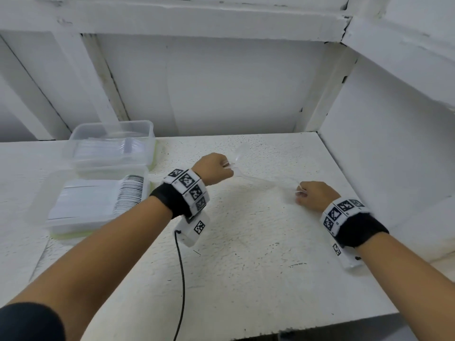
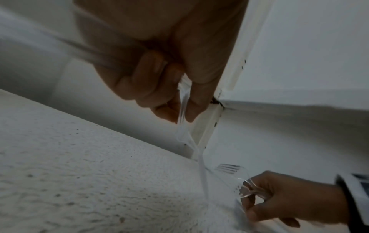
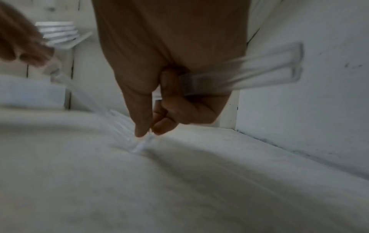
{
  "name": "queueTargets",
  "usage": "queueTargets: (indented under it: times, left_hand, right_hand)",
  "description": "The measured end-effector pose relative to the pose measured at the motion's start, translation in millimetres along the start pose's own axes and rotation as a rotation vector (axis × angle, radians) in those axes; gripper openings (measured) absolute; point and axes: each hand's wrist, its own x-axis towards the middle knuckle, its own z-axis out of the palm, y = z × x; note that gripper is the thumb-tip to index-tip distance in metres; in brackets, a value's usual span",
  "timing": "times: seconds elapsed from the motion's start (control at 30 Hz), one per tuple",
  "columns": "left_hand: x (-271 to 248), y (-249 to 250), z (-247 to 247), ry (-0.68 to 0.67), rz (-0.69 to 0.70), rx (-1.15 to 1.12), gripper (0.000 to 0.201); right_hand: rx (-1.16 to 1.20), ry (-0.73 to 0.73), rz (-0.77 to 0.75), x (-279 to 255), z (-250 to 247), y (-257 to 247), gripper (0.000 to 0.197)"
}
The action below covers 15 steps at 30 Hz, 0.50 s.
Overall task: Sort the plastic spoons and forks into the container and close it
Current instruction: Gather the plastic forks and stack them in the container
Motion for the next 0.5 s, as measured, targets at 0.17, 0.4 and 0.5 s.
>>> queueTargets:
  times: [0.17, 0.4, 0.5]
  left_hand:
    - [-37.9, -17.0, -16.8, 0.144, -0.039, -0.229, 0.021]
    - [-75.1, -33.5, -25.5, 0.208, -0.089, -0.340, 0.031]
    - [-88.0, -33.8, -25.4, 0.178, -0.089, -0.423, 0.024]
  right_hand:
    - [0.245, 0.064, -0.101, -18.1, -12.0, -26.3, 0.016]
    - [0.486, 0.238, -0.393, -57.9, -30.2, -96.9, 0.022]
    - [0.510, 0.183, -0.482, -67.1, -23.9, -131.9, 0.032]
